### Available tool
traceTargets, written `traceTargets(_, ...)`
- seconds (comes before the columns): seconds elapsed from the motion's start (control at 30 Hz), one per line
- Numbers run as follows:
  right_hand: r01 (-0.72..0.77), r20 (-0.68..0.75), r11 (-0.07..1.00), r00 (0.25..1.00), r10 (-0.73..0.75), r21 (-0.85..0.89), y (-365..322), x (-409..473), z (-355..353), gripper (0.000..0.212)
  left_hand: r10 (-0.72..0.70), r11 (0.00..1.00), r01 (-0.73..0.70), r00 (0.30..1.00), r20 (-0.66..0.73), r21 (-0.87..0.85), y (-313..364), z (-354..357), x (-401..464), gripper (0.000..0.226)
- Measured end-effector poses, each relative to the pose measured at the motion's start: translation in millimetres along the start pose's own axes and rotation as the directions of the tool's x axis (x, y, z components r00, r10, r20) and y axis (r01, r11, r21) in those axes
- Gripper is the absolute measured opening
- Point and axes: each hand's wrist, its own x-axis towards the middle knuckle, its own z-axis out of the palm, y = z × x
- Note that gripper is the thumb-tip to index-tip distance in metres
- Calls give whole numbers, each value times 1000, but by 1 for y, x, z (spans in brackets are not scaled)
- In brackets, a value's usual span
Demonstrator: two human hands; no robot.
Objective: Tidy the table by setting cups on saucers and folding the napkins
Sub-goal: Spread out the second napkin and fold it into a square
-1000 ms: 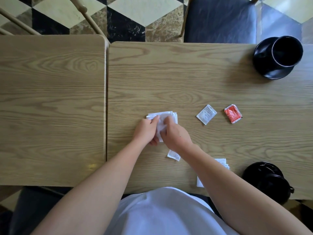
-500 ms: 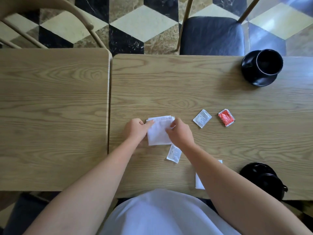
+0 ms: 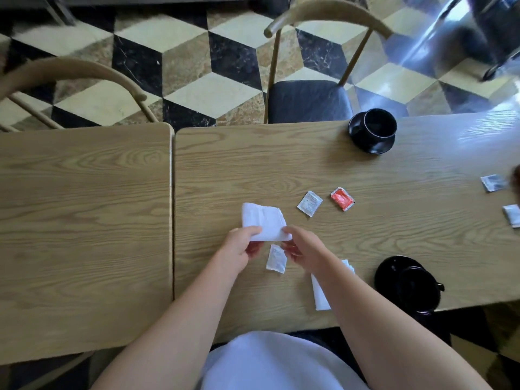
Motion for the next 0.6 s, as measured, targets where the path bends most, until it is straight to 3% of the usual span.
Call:
traceTargets(0.07, 27, 52, 979, 998, -38, 200, 0, -13, -14, 11, 8, 998, -2, 996, 89, -59, 2, 18, -12, 9)
traceTargets(0.17, 154, 18, 929, 985, -170, 337, -7, -26, -47, 9, 36, 999, -29, 981, 189, -40, 6, 53, -27, 11)
traceTargets(0.4, 339, -120, 893, 941, -317, 297, -34, -45, -150, 4, 59, 991, -91, 951, 303, 95, 9, 137, -49, 9)
traceTargets(0.6, 353, -205, 860, 933, -295, 368, -74, -31, -237, 17, 12, 956, -101, 952, 305, 276, 14, 249, -42, 28)
